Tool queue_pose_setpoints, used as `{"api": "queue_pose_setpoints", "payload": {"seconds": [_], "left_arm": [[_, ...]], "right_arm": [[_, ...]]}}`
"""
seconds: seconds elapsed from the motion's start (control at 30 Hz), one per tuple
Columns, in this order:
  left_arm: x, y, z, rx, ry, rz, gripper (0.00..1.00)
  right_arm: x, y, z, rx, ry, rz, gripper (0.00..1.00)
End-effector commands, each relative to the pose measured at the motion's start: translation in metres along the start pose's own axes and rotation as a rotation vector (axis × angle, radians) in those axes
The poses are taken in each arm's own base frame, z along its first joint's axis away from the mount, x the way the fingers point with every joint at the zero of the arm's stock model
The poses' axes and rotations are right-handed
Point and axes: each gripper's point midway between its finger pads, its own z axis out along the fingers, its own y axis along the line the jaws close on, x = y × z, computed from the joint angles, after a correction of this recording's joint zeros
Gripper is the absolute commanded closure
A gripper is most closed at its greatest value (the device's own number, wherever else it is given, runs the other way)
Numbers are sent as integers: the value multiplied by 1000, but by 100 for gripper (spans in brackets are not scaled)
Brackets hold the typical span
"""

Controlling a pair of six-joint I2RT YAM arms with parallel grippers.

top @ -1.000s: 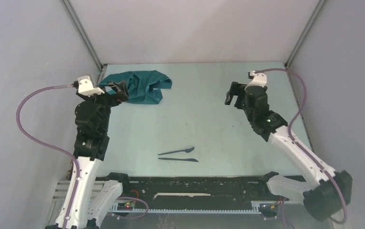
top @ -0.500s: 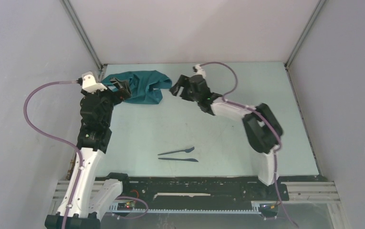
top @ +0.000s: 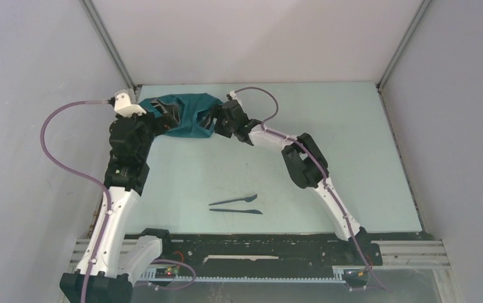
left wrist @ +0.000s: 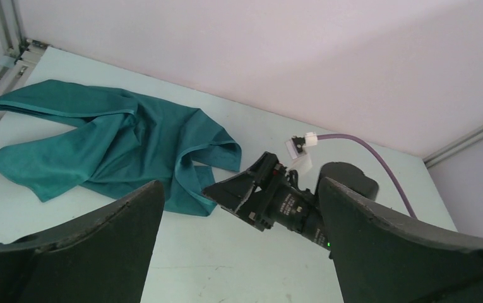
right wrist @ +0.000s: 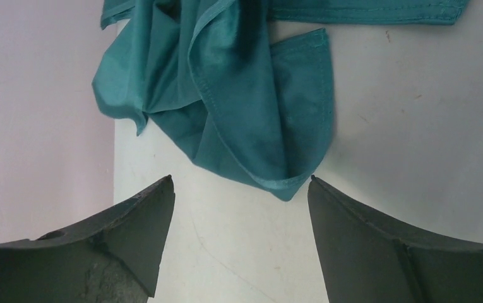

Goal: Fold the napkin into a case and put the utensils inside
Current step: Move the crumpled napkin to the center of the board.

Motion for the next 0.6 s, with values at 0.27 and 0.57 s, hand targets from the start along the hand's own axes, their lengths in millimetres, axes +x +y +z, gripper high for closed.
{"api": "queue_pose_setpoints", "payload": {"seconds": [0.27, 0.57], "left_arm": [[-15, -16, 5, 69, -21, -34, 0], [-12, -15, 8, 68, -15, -38, 0]], "right_arm": [[-2, -19, 23, 111, -4, 146, 36], [-11, -15, 22, 117, -23, 86, 75]]}}
